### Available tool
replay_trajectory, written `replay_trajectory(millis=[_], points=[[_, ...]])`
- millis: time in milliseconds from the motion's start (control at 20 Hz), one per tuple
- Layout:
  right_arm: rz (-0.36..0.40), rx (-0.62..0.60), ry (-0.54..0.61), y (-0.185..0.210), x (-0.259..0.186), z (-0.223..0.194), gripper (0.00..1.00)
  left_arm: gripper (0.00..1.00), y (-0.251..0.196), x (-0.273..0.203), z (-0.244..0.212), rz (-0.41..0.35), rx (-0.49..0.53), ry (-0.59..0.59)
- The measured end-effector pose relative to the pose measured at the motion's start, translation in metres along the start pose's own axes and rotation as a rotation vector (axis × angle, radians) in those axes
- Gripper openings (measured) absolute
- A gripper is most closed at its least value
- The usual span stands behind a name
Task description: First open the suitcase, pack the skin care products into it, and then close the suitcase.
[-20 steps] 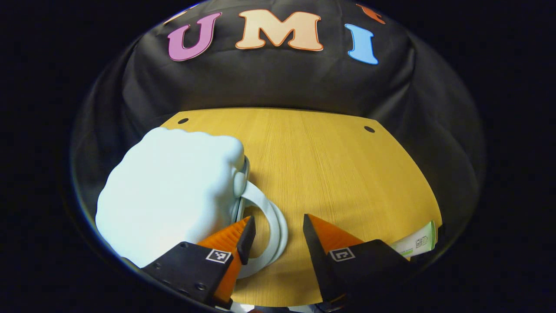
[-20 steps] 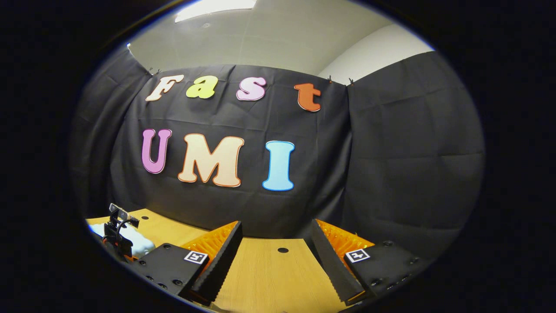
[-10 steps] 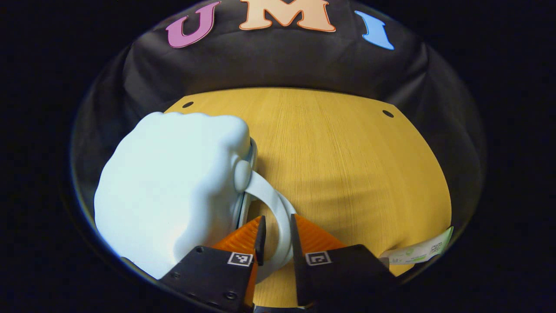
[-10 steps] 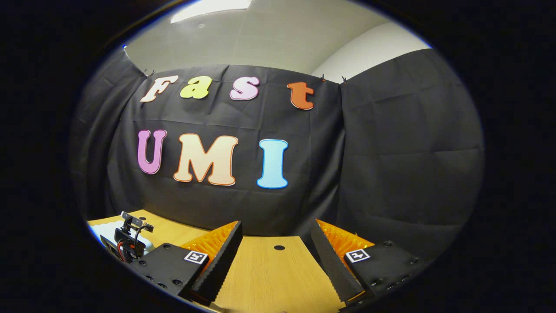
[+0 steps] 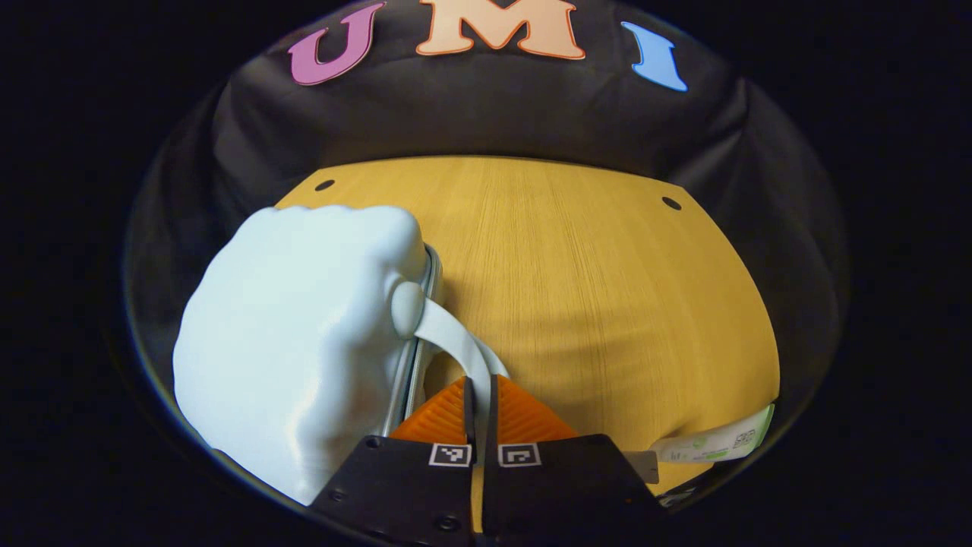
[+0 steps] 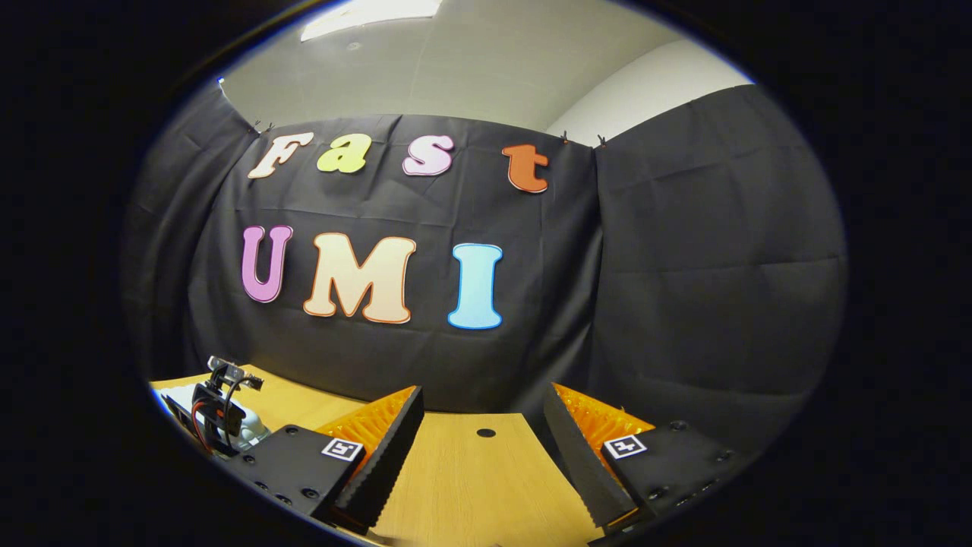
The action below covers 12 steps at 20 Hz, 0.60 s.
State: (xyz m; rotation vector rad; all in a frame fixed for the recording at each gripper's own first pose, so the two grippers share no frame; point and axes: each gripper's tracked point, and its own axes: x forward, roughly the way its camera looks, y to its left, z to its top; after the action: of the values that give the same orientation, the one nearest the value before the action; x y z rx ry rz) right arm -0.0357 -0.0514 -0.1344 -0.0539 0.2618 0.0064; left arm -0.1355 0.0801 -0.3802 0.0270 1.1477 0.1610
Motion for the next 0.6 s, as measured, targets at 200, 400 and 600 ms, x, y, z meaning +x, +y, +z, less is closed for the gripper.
replay_trajectory(millis=[200, 400, 600], points=[[0.045, 0.031, 0.017, 0.001, 0.006, -0.013, 0.99, 0.00, 0.001, -0.023, 0.016, -0.004, -0.022, -0.024], [0.104, 0.073, 0.011, 0.005, 0.012, -0.020, 0.99, 0.00, 0.009, -0.059, 0.043, 0.011, 0.017, -0.095], [0.123, 0.088, 0.016, 0.009, 0.017, -0.025, 0.99, 0.00, 0.027, -0.105, 0.087, 0.039, 0.096, -0.220]])
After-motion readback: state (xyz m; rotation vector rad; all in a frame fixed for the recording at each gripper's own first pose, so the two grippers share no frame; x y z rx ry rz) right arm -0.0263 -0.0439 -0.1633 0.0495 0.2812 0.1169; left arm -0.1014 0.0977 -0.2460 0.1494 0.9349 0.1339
